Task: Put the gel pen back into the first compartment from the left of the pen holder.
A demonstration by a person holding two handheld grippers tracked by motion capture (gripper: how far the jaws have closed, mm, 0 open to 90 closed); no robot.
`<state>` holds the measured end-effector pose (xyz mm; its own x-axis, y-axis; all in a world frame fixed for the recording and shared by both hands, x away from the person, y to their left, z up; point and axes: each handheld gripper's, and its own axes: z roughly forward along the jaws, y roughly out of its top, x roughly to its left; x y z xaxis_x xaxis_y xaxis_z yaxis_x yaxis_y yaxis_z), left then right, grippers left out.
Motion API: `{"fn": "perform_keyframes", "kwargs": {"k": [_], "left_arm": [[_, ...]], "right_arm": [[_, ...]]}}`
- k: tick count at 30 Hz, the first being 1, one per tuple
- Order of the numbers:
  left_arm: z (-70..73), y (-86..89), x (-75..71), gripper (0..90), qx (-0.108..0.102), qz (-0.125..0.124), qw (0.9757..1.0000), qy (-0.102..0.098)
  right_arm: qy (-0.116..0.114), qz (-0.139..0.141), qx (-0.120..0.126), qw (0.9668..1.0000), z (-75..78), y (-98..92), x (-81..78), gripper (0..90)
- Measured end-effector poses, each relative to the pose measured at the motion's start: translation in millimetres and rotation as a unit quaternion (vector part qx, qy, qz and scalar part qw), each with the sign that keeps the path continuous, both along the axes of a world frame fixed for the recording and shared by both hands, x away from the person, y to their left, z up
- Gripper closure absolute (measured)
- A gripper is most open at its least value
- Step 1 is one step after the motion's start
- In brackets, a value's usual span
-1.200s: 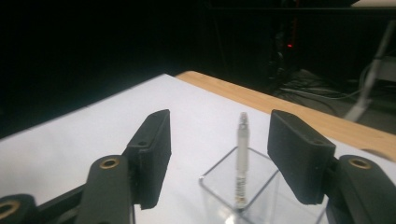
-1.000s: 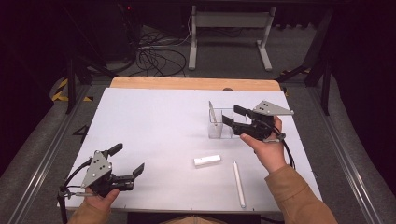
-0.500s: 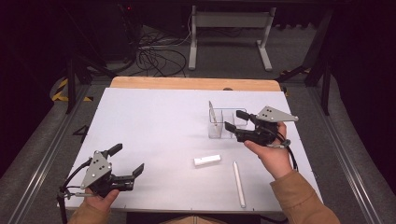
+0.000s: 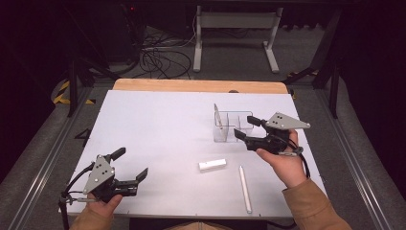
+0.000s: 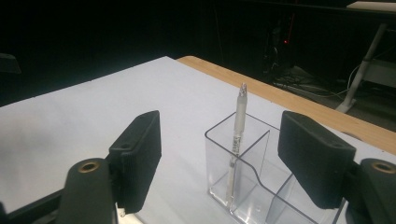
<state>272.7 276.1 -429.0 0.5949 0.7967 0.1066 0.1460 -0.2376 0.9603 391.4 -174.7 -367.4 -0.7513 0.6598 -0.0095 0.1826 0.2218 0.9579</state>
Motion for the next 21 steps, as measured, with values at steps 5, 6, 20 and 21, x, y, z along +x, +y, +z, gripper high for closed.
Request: {"fn": "perform_keyframes", "kwargs": {"k": [5,6,20,21], "left_arm": [[0.0,0.0,-0.1,5.8,0.001,0.000,1.0000,0.000],[0.1,0.0,-0.1,5.8,0.000,0.000,1.0000,0.000],[-0.1,-0.5,0.1,5.8,0.001,0.000,1.0000,-0.001],[-0.2,-0.5,0.0,5.8,0.001,-0.001,1.0000,-0.001]], "right_arm": [[0.027,0.000,-0.008,0.9996,-1.1,-0.6,-3.7,33.5],[0.028,0.000,-0.009,0.9996,-1.1,-0.8,-4.5,33.4],[0.042,-0.013,-0.032,0.9985,0.3,-4.3,-15.8,35.9],[0.045,-0.015,-0.034,0.9983,0.1,-4.2,-16.8,36.7]]}}
